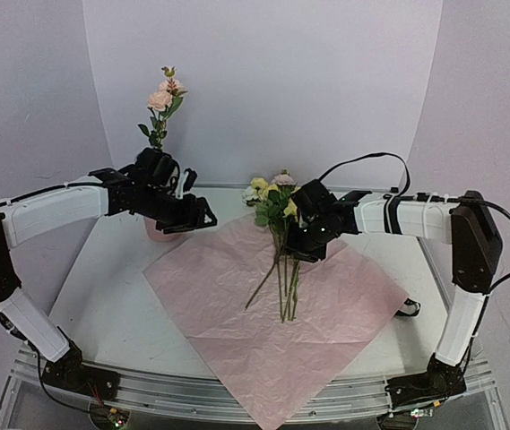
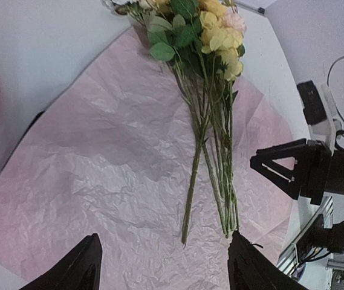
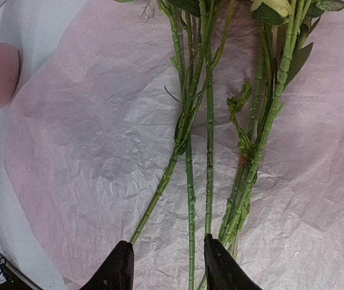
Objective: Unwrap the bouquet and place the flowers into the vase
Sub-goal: Pick up the fake flower from the wrapping paper.
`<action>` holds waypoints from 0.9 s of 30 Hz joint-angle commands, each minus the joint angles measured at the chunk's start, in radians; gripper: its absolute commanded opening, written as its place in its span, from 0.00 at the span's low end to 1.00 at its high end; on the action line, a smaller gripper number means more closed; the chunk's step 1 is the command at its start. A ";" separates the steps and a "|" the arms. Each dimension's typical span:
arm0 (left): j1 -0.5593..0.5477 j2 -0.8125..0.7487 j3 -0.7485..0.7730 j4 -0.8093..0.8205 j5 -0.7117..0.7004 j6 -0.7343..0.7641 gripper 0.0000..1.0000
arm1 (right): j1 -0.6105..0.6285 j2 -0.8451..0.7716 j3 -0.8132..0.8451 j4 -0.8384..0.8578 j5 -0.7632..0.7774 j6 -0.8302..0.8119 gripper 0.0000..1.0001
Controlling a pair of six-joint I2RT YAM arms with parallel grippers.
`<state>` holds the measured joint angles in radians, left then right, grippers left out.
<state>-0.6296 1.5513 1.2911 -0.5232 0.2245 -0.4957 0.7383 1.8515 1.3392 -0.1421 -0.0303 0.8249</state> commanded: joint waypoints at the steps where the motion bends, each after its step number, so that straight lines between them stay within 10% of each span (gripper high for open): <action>1: -0.058 0.076 0.018 0.022 0.001 0.002 0.72 | 0.004 0.038 0.060 -0.036 -0.016 0.029 0.42; 27: -0.127 0.298 0.129 0.031 0.086 -0.020 0.62 | 0.009 0.194 0.134 -0.055 -0.001 0.346 0.35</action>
<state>-0.7510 1.8389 1.3725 -0.5117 0.2946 -0.5029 0.7414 2.0135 1.4251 -0.1434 -0.0653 1.0949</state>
